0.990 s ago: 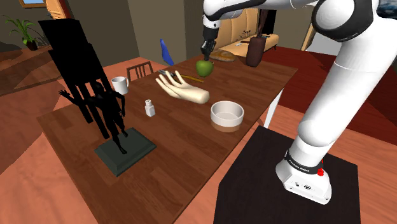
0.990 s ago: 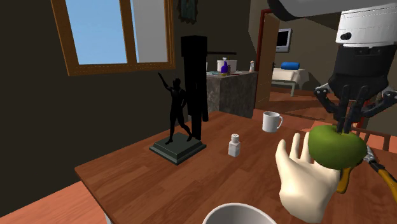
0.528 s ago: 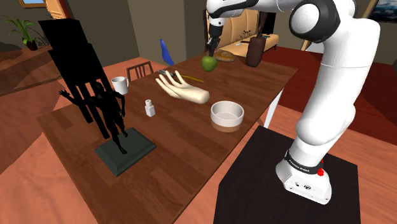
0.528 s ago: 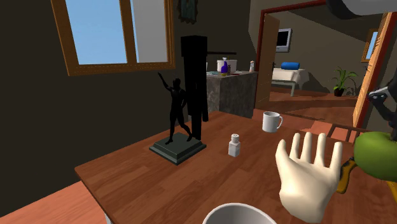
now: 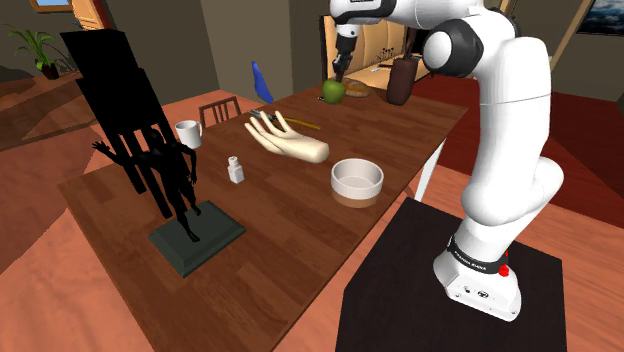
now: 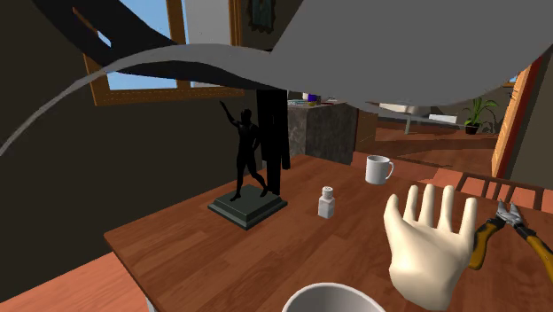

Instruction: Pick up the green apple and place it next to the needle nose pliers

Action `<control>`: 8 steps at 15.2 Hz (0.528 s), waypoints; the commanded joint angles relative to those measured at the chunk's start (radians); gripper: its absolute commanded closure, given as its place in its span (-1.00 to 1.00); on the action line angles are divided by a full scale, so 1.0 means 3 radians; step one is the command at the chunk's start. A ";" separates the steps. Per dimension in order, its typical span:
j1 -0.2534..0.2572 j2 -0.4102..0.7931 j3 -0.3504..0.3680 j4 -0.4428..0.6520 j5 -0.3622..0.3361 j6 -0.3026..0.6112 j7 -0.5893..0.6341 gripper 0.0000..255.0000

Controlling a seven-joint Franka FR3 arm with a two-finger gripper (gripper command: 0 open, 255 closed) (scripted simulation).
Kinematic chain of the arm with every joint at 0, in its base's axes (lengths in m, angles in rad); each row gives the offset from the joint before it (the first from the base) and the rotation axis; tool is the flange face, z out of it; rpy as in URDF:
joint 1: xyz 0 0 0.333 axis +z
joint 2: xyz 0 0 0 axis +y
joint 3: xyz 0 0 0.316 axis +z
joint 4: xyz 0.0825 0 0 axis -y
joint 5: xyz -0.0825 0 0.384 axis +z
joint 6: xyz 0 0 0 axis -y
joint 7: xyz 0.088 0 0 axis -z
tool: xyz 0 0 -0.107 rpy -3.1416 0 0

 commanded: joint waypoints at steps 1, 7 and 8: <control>-0.0023 0.0048 -0.0004 0.0015 0.0010 0.0033 -0.0033 1.00; -0.0013 0.0009 -0.0003 -0.0313 0.0013 0.0322 -0.0051 1.00; -0.0012 0.0007 -0.0002 -0.0362 0.0014 0.0368 -0.0054 1.00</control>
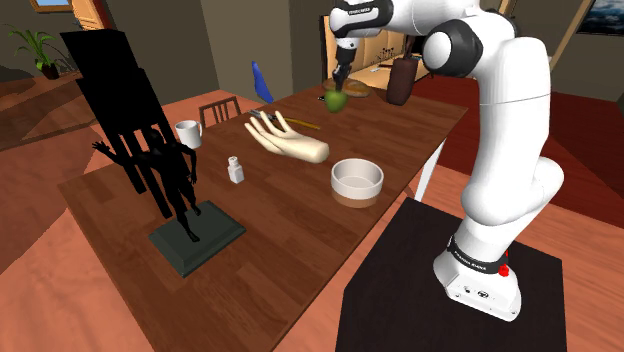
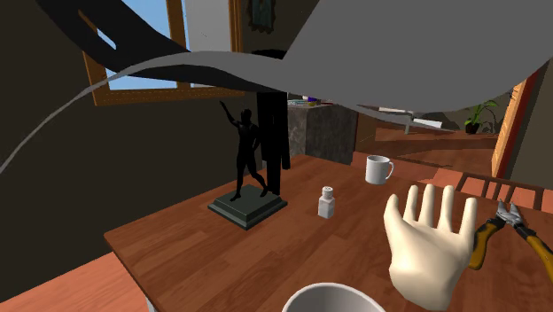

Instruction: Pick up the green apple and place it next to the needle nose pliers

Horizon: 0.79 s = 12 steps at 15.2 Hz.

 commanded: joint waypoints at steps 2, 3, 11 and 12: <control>0.0002 -0.0008 0.0001 -0.0145 0.0003 0.0139 -0.0011 1.00; 0.0003 -0.0007 0.0001 -0.0189 0.0005 0.0184 -0.0014 1.00; 0.0008 0.0026 0.0006 -0.0497 0.0018 0.0524 -0.0039 1.00; 0.0008 0.0033 0.0007 -0.0531 0.0020 0.0565 -0.0042 1.00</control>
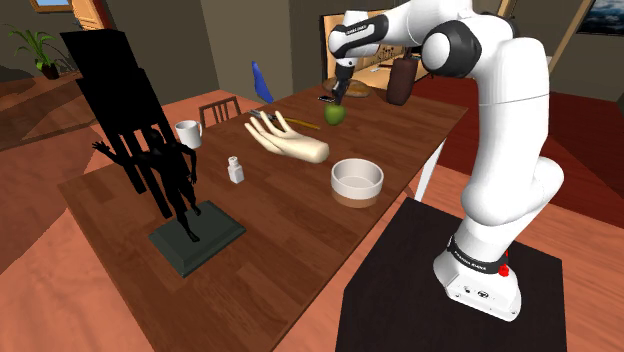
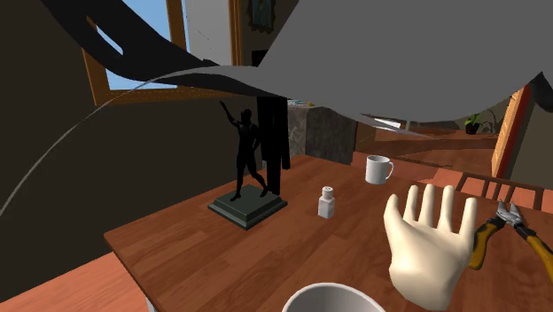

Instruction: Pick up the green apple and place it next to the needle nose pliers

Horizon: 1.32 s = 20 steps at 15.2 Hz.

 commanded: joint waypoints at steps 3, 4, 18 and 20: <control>0.0000 0.0033 0.0003 -0.0142 0.0009 0.0177 -0.0017 1.00; 0.0000 0.0043 0.0004 -0.0171 0.0012 0.0216 -0.0020 1.00; -0.0001 0.0105 0.0010 -0.0302 0.0025 0.0408 -0.0037 -1.00; -0.0001 0.0105 0.0010 -0.0302 0.0025 0.0409 -0.0037 -1.00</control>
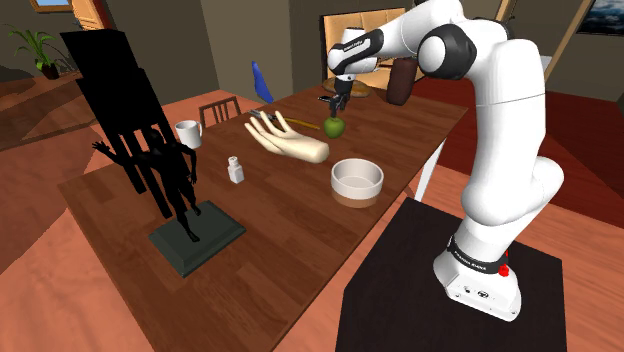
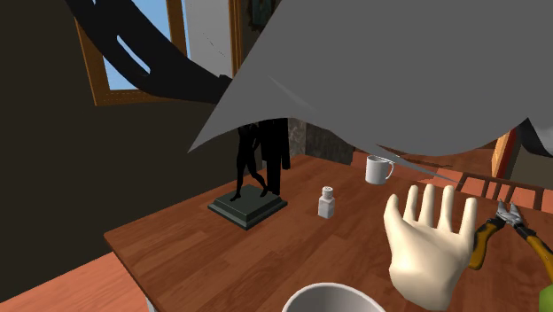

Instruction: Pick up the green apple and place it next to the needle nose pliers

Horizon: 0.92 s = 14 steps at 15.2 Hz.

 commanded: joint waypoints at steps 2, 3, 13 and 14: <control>0.0000 0.0000 0.0000 0.0000 0.0000 0.0000 0.0000 -1.00; 0.0000 0.0000 0.0000 0.0000 0.0000 0.0000 0.0000 -1.00; -0.0006 -0.0196 -0.0014 0.0123 -0.0023 -0.0318 0.0014 -1.00; -0.0006 -0.0196 -0.0014 0.0123 -0.0023 -0.0318 0.0014 -1.00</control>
